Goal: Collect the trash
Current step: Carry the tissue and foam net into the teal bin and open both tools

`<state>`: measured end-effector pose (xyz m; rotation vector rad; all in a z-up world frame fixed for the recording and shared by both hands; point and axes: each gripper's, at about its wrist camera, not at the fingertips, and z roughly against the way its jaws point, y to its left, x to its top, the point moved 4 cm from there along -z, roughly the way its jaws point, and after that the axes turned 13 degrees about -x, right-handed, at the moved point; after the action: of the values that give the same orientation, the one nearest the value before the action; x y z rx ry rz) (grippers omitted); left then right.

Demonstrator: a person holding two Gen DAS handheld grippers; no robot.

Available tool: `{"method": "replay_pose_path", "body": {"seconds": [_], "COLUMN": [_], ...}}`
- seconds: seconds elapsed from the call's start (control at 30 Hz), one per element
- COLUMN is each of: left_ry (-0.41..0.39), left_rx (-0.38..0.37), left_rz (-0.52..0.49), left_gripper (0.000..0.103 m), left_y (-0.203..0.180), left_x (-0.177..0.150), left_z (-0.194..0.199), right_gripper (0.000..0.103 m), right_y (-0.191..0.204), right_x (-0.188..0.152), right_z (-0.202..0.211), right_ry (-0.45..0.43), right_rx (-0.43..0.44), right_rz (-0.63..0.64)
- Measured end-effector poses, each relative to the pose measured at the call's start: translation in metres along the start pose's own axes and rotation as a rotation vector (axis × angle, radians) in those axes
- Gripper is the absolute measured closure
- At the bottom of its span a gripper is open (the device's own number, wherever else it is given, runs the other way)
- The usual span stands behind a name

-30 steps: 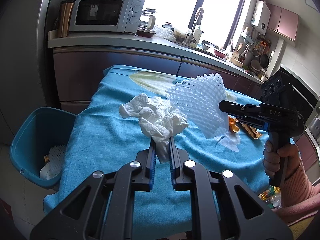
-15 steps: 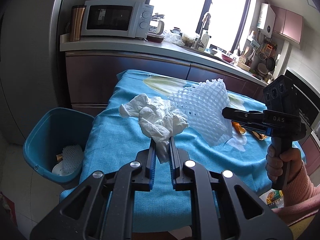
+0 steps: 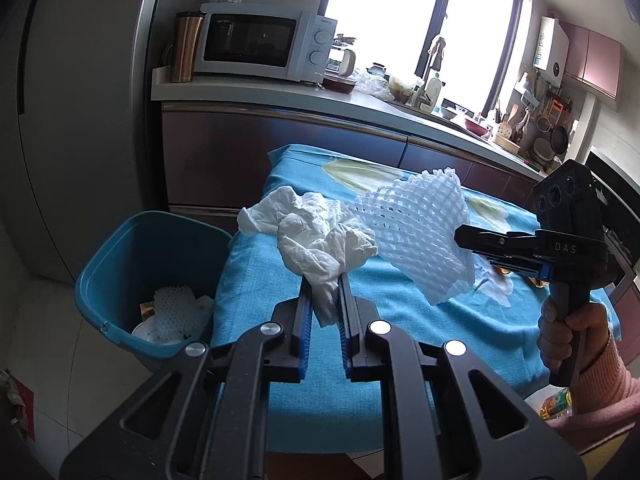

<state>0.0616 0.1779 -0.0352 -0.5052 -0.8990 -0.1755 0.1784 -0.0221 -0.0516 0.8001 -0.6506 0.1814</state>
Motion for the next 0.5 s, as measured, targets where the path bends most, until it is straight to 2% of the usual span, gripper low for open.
{"method": "replay_pose_path", "body": {"seconds": [0.5], "left_ry": [-0.013], "left_rx": [0.067], "left_rz": [0.039], "left_gripper": [0.091], "left_y": [0.033], "left_x": [0.000], "left_z": [0.014], "right_gripper": [0.094], "right_y": [0.027], "right_x": [0.000], "right_z": [-0.029], "right_ry": [0.053], "right_rx": [0.049], "right_rz": [0.033]}}
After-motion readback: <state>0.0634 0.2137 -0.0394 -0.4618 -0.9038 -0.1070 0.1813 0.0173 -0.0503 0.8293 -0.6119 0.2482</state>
